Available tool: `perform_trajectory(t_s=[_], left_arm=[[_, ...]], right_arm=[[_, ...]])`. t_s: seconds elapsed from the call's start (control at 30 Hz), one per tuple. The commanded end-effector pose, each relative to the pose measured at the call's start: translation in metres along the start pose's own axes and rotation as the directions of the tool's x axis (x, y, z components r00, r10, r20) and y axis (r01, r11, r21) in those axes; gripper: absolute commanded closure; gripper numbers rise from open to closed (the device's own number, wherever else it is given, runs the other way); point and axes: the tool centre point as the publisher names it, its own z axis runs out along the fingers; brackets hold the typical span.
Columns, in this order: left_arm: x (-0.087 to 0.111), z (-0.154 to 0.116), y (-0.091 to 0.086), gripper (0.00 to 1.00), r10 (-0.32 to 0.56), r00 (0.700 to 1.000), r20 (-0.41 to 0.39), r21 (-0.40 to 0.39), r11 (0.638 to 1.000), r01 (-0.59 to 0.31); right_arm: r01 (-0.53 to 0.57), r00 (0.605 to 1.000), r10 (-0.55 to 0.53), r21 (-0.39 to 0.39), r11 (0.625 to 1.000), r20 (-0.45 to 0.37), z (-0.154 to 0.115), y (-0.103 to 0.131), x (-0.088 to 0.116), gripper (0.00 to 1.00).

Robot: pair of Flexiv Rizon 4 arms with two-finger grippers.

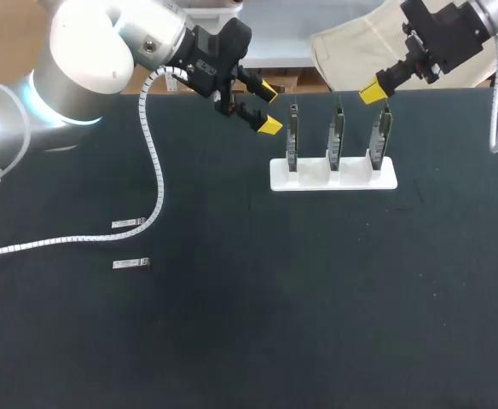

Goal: Pick up the optical module with the left hand, and insert it into the network port with the right hand.

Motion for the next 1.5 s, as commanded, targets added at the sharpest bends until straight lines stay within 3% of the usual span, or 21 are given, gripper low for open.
perform_trajectory(t_s=[0.03, 0.97, 1.1, 1.23, 1.5], left_arm=[[-0.001, 0.000, 0.001, 0.00, -0.001, 1.000, -0.005, 0.003, 1.000, 0.001], [-0.004, -0.004, -0.001, 0.00, 0.023, 1.000, -0.001, 0.002, 1.000, -0.023], [-0.005, -0.020, -0.002, 0.00, 0.023, 1.000, -0.019, -0.045, 0.999, -0.023], [0.007, -0.045, -0.010, 0.00, 0.006, 0.997, -0.074, -0.088, 0.996, -0.012], [0.041, -0.107, -0.045, 0.00, -0.012, 0.977, -0.214, -0.152, 0.988, -0.021]], right_arm=[[0.000, 1.000, 0.000, 0.010, 1.000, 0.000, 0.001, 0.004, 0.001, 0.00], [0.000, 1.000, 0.000, 0.010, 1.000, 0.000, 0.001, 0.004, 0.001, 0.00], [0.000, 1.000, 0.000, 0.010, 1.000, 0.000, 0.001, 0.004, 0.001, 0.00], [0.000, 1.000, 0.000, 0.010, 1.000, 0.000, 0.001, 0.004, 0.001, 0.00], [0.000, 1.000, 0.000, 0.010, 1.000, 0.000, 0.001, 0.004, 0.001, 0.00]])
